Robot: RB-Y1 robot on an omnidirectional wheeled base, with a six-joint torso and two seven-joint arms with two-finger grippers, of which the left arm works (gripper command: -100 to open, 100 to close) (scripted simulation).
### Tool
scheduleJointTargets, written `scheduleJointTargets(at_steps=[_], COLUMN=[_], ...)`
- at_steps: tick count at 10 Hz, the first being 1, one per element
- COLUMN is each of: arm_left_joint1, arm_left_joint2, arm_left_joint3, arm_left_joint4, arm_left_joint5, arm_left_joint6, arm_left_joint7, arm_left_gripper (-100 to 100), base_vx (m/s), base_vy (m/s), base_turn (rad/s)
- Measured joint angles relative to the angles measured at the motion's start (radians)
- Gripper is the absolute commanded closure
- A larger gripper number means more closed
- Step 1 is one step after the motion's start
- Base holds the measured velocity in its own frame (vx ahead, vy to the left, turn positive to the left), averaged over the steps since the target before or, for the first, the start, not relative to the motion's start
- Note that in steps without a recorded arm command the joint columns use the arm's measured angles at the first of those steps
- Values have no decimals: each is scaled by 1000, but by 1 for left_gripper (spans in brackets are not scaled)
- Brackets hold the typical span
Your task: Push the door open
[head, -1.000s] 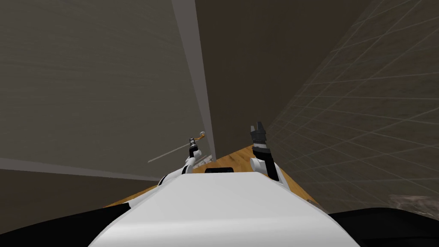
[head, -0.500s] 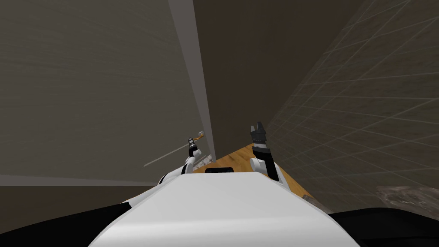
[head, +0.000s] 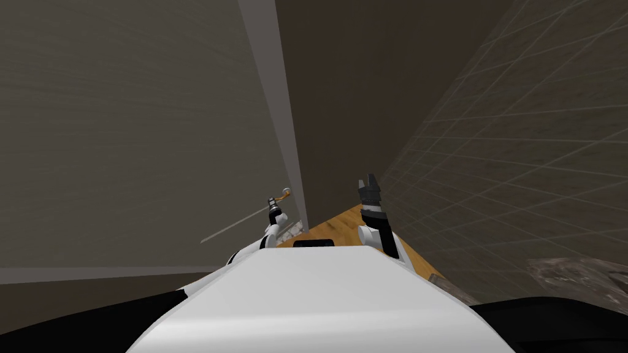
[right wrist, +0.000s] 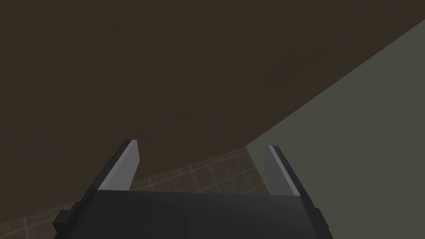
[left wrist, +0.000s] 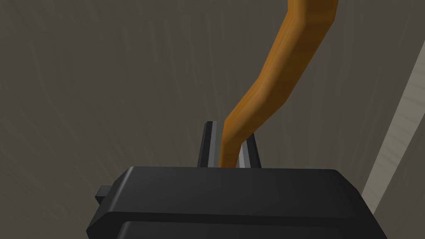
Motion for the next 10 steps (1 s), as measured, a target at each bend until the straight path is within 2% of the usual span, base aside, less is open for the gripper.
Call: scheduleJointTargets(at_steps=[1, 2, 3, 4, 5, 6, 8, 9, 10], arm_left_joint1=[-10, -31, -13, -20, -39, -43, -69, -77, -75], arm_left_joint2=[7, 24, 8, 8, 19, 16, 36, 46, 43], arm_left_joint3=[1, -1, 13, 32, 53, 62, 66, 66, 66], arm_left_joint4=[18, 74, 33, 46, 90, 98, 148, 176, 180], arm_left_joint5=[1, 0, 8, 18, 31, 36, 38, 38, 38], arm_left_joint6=[-4, -33, -26, -34, -59, -73, -94, -102, -97], arm_left_joint7=[1, 13, -1, -17, -26, -34, -28, -24, -27], arm_left_gripper=[100, 100, 100, 100, 100, 100, 100, 100, 100], base_vx=[0, 13, 20, 41, 52, 28, 6, 3, 0], base_vy=[0, 15, 48, 63, 46, 19, 3, 2, 0], base_turn=[0, -117, -167, -193, -55, 7, 3, 18, 0])
